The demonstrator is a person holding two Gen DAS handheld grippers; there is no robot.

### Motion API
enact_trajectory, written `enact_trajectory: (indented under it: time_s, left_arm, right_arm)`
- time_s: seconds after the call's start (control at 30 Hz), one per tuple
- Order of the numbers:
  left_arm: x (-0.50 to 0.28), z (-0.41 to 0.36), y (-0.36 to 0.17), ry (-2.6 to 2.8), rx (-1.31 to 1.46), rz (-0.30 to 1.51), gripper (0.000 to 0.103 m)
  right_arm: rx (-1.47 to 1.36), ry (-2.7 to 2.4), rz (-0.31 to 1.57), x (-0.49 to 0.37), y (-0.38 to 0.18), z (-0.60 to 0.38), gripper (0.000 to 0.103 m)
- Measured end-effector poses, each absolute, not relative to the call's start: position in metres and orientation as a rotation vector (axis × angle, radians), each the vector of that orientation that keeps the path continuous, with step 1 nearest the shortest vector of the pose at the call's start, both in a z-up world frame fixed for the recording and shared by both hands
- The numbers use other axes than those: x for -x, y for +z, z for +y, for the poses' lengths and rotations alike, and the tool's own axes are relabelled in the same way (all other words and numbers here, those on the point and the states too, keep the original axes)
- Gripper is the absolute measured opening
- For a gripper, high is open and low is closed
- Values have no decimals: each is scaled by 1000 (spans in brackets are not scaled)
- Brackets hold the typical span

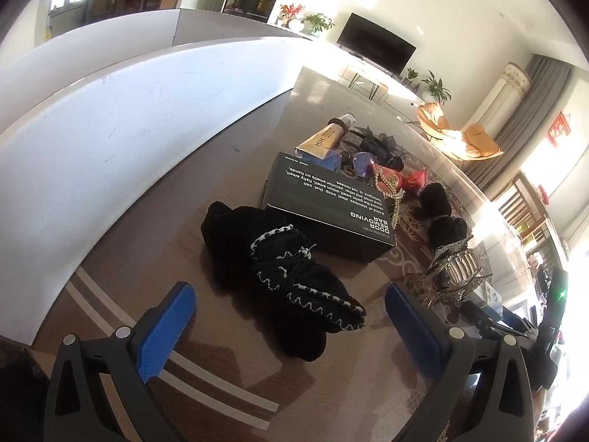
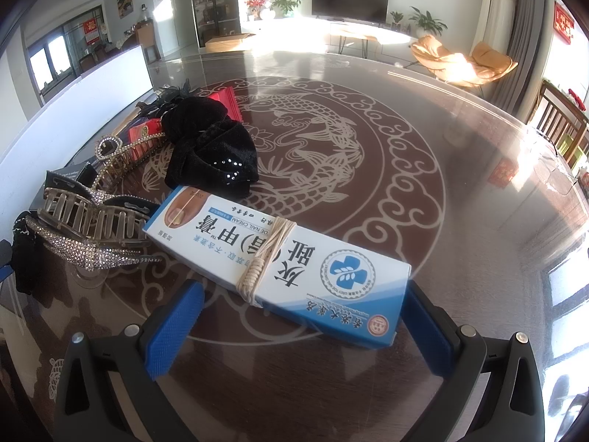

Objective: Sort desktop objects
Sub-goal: 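Grasp the black mitten with the left tool while the right tool grasps the blue ointment box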

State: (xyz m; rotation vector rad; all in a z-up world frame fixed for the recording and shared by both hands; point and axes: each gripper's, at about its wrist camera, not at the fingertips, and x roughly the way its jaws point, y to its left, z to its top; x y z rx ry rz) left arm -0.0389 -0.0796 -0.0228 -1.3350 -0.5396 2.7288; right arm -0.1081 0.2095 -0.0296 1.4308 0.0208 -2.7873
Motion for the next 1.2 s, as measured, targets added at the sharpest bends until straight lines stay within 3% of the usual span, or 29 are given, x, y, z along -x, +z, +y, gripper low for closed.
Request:
enact_trajectory:
  time_s: [0.3, 0.4, 0.6, 0.83, 1.0, 1.13, 1.2]
  left_arm:
    - [60, -49, -34, 2799, 1464, -242, 103]
    - [63, -33, -41, 2828, 1517, -54, 103]
    - [62, -30, -40, 2813, 1497, -41, 103]
    - [49, -16, -39, 2702, 1462, 51, 103]
    - [33, 8, -31, 2336, 1484, 263, 103]
    - [17, -7, -6, 2370, 1357, 496, 103]
    - [21, -27, 0, 2408, 1362, 466, 103]
  right_arm:
    - [-1340, -2733, -56, 101, -22, 218, 103]
    - [-1287, -2736, 208, 98, -10, 220, 103]
    - [-1317, -2385, 552, 142, -10, 205, 103]
    - [-1418, -2227, 421, 173, -30, 194, 103]
    - [-1430, -2248, 401, 152, -31, 186, 103]
    - [-1449, -2245, 402, 136, -31, 180, 103]
    - [-1468, -2253, 390, 134, -31, 181, 103]
